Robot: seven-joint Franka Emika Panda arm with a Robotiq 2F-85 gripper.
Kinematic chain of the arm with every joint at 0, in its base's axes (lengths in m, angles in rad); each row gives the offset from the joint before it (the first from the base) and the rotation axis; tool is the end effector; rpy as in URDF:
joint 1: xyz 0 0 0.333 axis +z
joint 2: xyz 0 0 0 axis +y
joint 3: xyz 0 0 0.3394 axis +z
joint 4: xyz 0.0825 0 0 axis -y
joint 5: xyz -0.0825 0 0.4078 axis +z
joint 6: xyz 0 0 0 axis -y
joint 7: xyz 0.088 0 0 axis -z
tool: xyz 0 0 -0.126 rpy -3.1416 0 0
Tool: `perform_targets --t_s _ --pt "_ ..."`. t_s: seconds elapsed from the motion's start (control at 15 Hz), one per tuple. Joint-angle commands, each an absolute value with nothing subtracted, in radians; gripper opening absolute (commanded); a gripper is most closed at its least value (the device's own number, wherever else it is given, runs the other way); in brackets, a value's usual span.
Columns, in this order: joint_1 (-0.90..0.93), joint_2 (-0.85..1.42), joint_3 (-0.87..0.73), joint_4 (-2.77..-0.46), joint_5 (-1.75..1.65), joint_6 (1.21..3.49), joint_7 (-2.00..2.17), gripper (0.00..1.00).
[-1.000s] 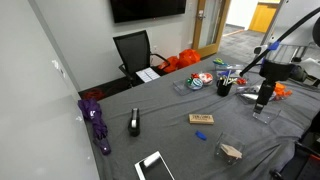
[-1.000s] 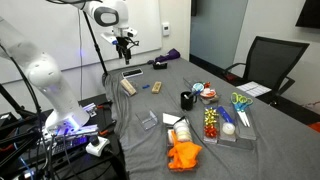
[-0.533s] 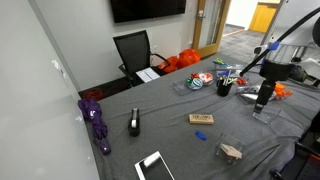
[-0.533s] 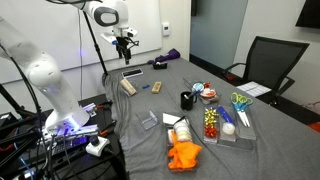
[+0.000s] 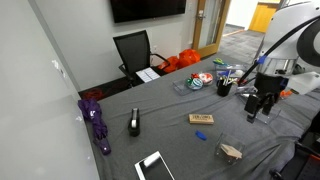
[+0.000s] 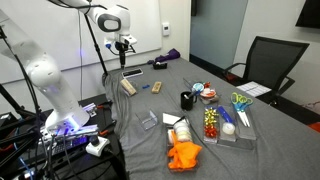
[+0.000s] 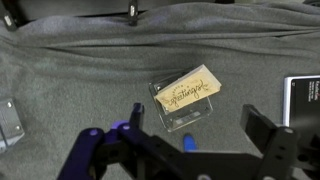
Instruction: Stack the wooden objects
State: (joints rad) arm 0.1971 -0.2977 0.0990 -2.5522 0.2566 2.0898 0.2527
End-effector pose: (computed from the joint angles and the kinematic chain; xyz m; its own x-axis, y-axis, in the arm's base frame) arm 0.3926 0.1359 0.3499 0.9730 -0.0941 -0.2107 -0.1212 -0.9854 -0.1195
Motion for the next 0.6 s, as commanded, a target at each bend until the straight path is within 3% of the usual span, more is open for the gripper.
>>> perform_targets --t_s 0.0,0.53 --pt "0.174 -0.231 0.121 -2.560 0.372 2.133 0.358 1.00" --pt "0.183 -0.090 0.145 -2.580 0.560 2.350 0.548 1.00"
